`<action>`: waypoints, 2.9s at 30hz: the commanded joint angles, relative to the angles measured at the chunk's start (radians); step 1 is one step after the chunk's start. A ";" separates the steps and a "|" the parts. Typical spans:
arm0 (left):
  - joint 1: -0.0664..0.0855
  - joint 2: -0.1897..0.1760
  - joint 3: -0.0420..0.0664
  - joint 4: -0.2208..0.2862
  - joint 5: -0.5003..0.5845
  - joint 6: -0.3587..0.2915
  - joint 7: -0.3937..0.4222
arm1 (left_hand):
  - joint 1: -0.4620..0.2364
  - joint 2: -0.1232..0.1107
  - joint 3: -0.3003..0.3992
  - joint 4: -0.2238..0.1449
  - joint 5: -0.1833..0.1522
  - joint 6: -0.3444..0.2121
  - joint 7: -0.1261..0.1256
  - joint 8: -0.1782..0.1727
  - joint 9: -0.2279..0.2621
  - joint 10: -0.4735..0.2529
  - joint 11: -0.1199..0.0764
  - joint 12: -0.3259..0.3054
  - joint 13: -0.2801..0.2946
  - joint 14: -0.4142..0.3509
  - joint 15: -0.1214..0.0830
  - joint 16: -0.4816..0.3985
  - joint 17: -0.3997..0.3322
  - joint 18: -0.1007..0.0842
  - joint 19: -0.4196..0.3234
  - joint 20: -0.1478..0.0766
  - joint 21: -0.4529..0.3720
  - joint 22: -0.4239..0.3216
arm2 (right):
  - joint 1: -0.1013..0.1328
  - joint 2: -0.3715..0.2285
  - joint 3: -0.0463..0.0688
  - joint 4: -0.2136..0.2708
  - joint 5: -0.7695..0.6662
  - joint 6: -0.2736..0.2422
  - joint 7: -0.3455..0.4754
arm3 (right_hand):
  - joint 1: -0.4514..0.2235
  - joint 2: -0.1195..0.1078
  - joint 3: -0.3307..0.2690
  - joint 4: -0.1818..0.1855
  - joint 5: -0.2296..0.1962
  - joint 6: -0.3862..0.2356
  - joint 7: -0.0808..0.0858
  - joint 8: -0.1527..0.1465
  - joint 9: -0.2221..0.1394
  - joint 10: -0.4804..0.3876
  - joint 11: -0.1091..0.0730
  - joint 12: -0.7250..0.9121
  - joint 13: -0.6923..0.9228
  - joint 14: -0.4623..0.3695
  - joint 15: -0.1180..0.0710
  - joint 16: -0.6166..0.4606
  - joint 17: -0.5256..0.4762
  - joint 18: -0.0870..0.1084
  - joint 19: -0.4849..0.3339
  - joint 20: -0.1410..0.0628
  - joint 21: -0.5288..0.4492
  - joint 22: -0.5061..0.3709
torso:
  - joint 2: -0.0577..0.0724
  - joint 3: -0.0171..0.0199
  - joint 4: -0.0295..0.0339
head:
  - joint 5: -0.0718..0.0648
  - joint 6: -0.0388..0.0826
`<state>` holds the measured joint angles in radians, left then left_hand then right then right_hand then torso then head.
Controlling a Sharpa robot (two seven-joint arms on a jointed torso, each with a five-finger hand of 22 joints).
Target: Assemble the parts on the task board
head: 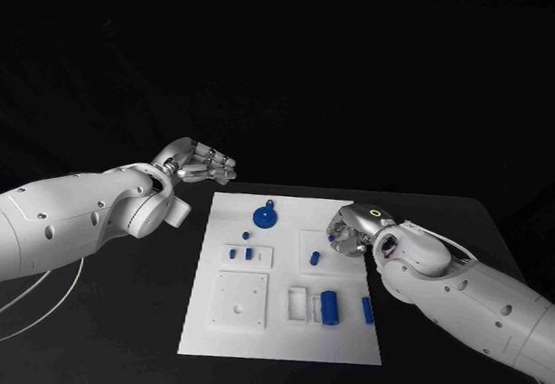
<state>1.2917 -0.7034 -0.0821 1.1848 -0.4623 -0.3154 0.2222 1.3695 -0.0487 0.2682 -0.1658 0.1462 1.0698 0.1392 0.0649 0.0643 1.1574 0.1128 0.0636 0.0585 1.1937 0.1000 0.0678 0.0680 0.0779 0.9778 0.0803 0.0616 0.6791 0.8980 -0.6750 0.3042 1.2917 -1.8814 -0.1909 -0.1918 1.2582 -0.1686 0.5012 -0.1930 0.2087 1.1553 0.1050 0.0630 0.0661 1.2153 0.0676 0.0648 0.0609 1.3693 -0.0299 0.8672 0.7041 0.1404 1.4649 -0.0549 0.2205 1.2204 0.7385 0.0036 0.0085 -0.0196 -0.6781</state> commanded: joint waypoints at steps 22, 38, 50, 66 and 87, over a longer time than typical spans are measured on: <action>0.001 0.004 0.001 -0.013 0.032 0.004 0.012 | 0.011 0.000 -0.008 0.003 0.000 -0.003 0.000 -0.001 0.000 -0.006 0.006 -0.002 0.000 0.001 0.001 -0.003 0.001 -0.008 0.015 0.000 0.008 -0.049 | -0.006 0.015 -0.015 -0.006 -0.106 -0.006 -0.049 | 0.030 0.043 0.128 -0.023 -0.141 0.134 -0.030 0.002 0.020 0.153 -0.047 -0.002 0.004 0.018 -0.034 0.005 0.004 -0.008 0.037 -0.028 0.042 0.022 | 0.000 0.0001 -0.0008 | 0.004 -0.009; 0.001 0.006 0.001 -0.027 0.032 0.014 0.013 | 0.025 0.001 -0.009 -0.010 0.000 -0.003 0.001 -0.001 0.000 -0.008 0.007 -0.002 0.000 -0.001 0.002 -0.003 0.001 -0.008 0.012 -0.001 0.012 -0.048 | -0.008 0.001 -0.015 0.029 -0.111 -0.173 -0.073 | 0.027 0.020 0.174 -0.015 -0.160 0.158 -0.039 0.002 0.028 0.180 -0.056 -0.002 0.003 0.043 -0.043 -0.013 0.016 -0.029 0.042 -0.041 0.139 0.062 | -0.001 0.0000 -0.0002 | 0.000 -0.007; 0.001 0.009 0.001 -0.042 0.032 0.015 0.015 | 0.026 0.004 -0.014 -0.022 -0.001 -0.006 0.002 -0.001 0.000 -0.010 0.008 -0.002 0.000 -0.004 0.003 -0.003 0.001 -0.008 0.004 -0.001 0.013 -0.025 | -0.008 -0.037 0.032 0.117 -0.006 -0.176 -0.056 | 0.032 0.022 0.164 -0.013 -0.159 0.159 -0.038 0.002 0.025 0.178 -0.056 -0.002 0.003 0.046 -0.043 -0.022 0.024 -0.030 0.041 -0.042 0.141 0.062 | -0.003 -0.0002 -0.0036 | 0.010 -0.002; 0.000 0.042 0.001 -0.039 0.067 -0.022 0.021 | 0.018 0.005 -0.015 -0.018 0.000 -0.008 0.002 -0.001 0.000 -0.012 0.008 -0.002 0.000 -0.005 0.003 -0.003 0.001 -0.007 0.004 0.001 0.009 -0.025 | -0.040 -0.043 0.059 0.299 0.063 -0.174 -0.036 | 0.033 0.029 0.158 -0.017 -0.158 0.155 -0.037 0.001 0.024 0.174 -0.054 -0.003 0.003 0.047 -0.042 -0.031 0.027 -0.023 0.040 -0.040 0.137 0.060 | -0.009 -0.0088 0.0000 | 0.034 0.009; -0.008 0.126 0.000 -0.101 0.138 -0.053 0.033 | 0.015 0.005 -0.013 -0.014 0.002 -0.009 0.002 -0.001 0.000 -0.014 0.009 -0.002 0.000 -0.007 0.004 -0.003 0.001 -0.008 0.006 0.002 0.008 -0.042 | -0.133 0.047 -0.052 0.332 -0.048 -0.178 -0.024 | 0.032 0.031 0.156 -0.023 -0.158 0.156 -0.037 0.001 0.023 0.174 -0.054 -0.002 0.003 0.049 -0.041 -0.035 0.029 -0.022 0.040 -0.039 0.137 0.061 | -0.036 -0.0309 0.0056 | 0.087 -0.014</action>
<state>1.2835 -0.5810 -0.0830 1.0836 -0.3460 -0.3565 0.2370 1.3881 -0.0460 0.2545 -0.1797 0.1461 1.0663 0.1428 0.0649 0.0639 1.1504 0.1197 0.0636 0.0587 1.1900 0.1036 0.0679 0.0679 0.0777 0.9884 0.0803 0.0731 0.6380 0.7670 -0.6304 0.2518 1.6266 -1.8820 -0.3632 -0.2283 1.2917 -0.1461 0.6604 -0.2129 0.0462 1.3040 0.0673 0.0607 0.0884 1.3897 0.0109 0.0556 0.0668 1.4110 -0.0722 0.8375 0.7327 0.0983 1.4686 -0.0909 0.3560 1.2812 0.7050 -0.0248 0.0129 0.0625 -0.6882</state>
